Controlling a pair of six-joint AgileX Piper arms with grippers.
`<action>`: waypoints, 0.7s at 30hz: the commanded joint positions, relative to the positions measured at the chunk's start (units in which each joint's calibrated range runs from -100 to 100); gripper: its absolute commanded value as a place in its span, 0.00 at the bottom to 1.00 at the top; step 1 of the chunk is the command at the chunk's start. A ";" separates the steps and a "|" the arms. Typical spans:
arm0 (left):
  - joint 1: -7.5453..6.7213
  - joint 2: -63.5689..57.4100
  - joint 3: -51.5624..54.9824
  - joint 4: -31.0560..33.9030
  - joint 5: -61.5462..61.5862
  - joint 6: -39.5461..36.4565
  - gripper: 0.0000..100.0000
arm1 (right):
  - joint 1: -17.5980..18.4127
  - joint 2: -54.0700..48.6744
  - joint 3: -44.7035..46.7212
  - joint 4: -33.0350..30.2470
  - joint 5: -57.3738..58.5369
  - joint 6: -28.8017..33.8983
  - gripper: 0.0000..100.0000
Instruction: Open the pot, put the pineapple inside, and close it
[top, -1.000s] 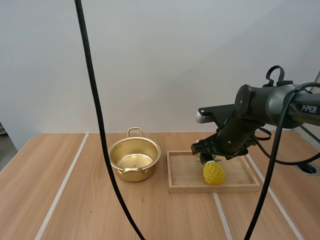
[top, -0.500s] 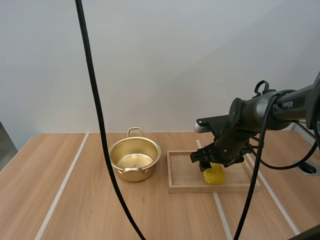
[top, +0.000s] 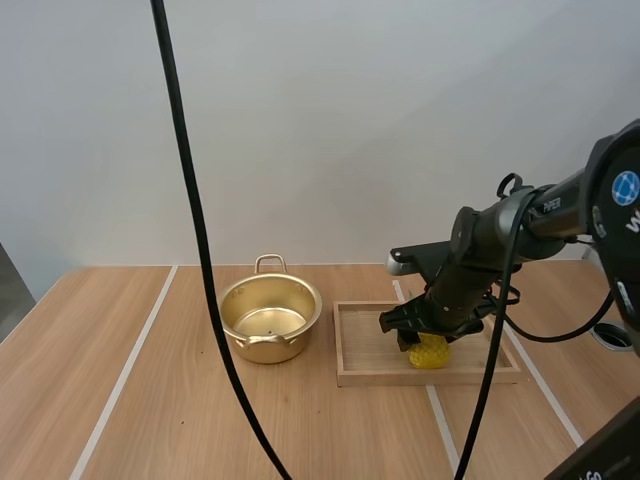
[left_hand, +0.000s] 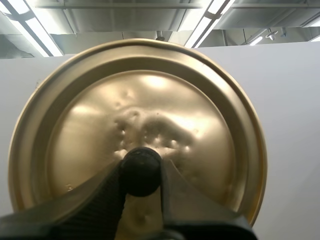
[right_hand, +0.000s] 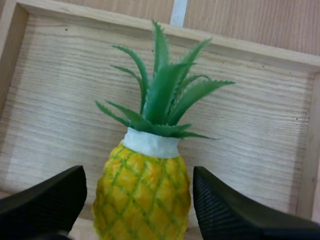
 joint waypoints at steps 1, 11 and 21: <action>-0.01 -0.50 -0.35 -0.96 -0.60 -0.55 0.00 | -0.23 1.10 0.24 -0.26 -1.00 -0.33 1.00; -0.01 -0.50 -0.35 -0.96 -0.60 -0.55 0.00 | -0.23 3.13 0.24 -0.26 -3.14 -0.33 1.00; -0.01 -0.50 -0.35 -1.32 -0.60 -0.56 0.00 | -0.23 3.95 0.24 -0.26 -3.98 -0.33 0.00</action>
